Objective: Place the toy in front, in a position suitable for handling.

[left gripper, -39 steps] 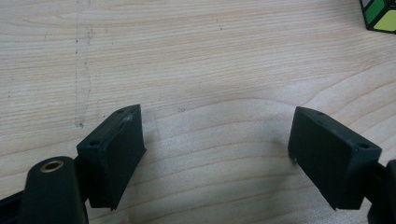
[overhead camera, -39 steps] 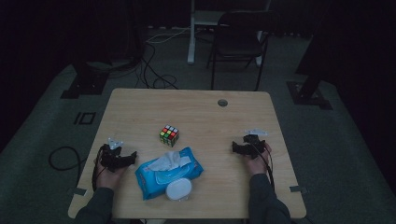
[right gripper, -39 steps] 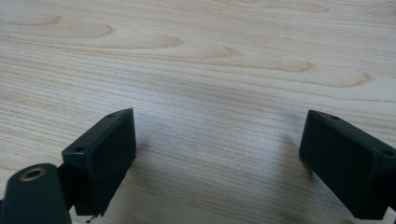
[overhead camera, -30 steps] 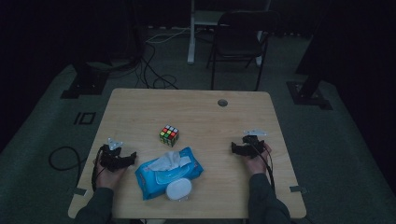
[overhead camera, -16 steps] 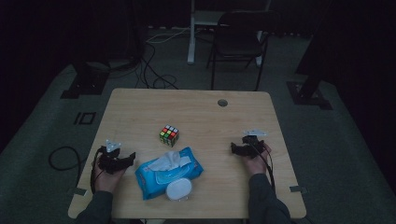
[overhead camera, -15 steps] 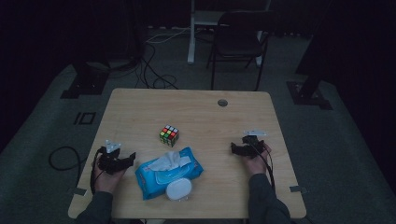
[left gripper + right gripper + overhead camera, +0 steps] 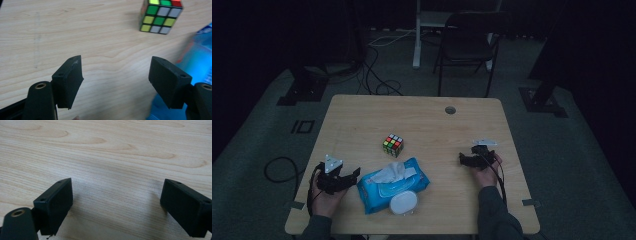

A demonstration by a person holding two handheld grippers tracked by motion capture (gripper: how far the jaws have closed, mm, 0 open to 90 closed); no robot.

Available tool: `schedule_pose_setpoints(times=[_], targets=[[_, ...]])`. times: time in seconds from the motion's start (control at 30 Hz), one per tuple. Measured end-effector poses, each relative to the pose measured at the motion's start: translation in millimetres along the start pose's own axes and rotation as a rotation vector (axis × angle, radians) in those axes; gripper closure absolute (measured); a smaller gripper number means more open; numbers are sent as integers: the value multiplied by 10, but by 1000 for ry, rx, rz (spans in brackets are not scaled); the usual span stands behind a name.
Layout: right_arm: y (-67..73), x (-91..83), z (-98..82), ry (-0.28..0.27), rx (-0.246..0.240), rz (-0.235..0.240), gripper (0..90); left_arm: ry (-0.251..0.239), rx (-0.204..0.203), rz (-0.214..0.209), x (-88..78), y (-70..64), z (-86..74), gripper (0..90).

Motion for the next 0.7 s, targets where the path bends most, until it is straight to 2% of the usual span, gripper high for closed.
schedule_pose_setpoints(times=[0.13,0.17,0.23,0.33,0.5,0.6,0.7], targets=[[0,0,0,0,0,0,109,-4,18,-13,-30,-87,19,272],[0,0,0,0,0,0,109,-7,27,4,-63,-118,35,272],[0,0,0,0,0,0,109,-29,16,-29,-110,-181,58,259],[0,0,0,0,0,0,109,-36,33,-38,-172,-261,62,259],[0,0,0,0,0,0,109,-50,40,-60,-263,-408,44,246],[0,0,0,0,0,0,109,-64,40,-93,-328,-519,32,234],[0,0,0,0,0,0,109,-70,48,-108,-381,-603,15,230]])
Point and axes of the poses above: each handheld gripper's, and its own axes: x roughly forward along the jaws, z roughly out of its top, y roughly to its left, the point moved 10 cm from there along x, roughly forward along the jaws, and after that the axes turned 8 degrees about x, right-handed, at the moved point
